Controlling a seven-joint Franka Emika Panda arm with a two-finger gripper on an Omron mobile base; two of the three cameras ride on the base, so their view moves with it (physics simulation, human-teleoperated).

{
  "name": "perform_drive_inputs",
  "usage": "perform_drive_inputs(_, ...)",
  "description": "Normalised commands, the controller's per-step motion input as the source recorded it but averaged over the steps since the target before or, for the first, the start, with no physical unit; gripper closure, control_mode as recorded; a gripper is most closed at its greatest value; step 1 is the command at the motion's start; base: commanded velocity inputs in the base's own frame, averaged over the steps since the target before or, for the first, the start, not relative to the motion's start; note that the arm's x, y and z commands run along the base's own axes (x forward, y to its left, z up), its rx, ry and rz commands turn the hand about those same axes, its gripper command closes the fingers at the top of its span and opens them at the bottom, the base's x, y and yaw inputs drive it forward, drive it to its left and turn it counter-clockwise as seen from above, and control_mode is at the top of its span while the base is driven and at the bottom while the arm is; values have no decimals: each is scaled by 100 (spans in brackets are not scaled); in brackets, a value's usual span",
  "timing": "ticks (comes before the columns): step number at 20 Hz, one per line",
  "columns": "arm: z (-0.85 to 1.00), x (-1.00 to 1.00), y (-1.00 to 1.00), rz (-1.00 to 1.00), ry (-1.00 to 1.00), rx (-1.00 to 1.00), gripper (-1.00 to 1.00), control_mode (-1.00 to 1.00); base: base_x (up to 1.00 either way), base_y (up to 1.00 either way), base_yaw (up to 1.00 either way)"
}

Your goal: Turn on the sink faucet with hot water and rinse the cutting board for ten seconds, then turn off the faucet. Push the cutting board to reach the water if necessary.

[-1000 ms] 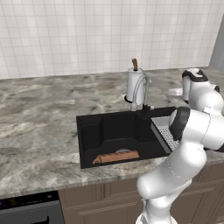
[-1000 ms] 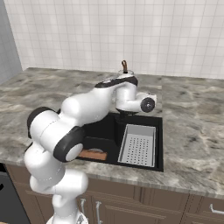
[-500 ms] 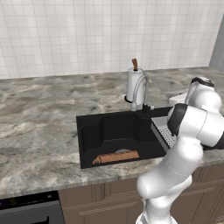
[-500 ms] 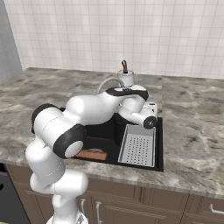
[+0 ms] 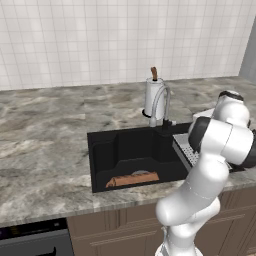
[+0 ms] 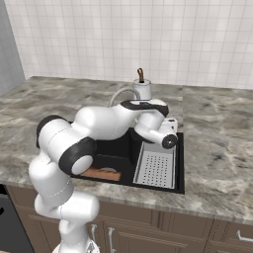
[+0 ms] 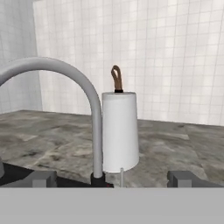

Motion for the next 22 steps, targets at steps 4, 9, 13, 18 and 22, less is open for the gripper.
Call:
perform_drive_inputs(4,-12,4,0,0,0,0,-100,-100,0,0,0)
perform_drive_inputs(9,-18,0,0,0,0,0,-100,-100,0,0,0)
perform_drive_inputs(13,-24,0,0,0,0,0,-100,-100,0,0,0)
perform_drive_inputs(18,-24,0,0,0,0,0,-100,-100,0,0,0)
perform_drive_inputs(22,-20,0,0,0,0,0,-100,-100,0,0,0)
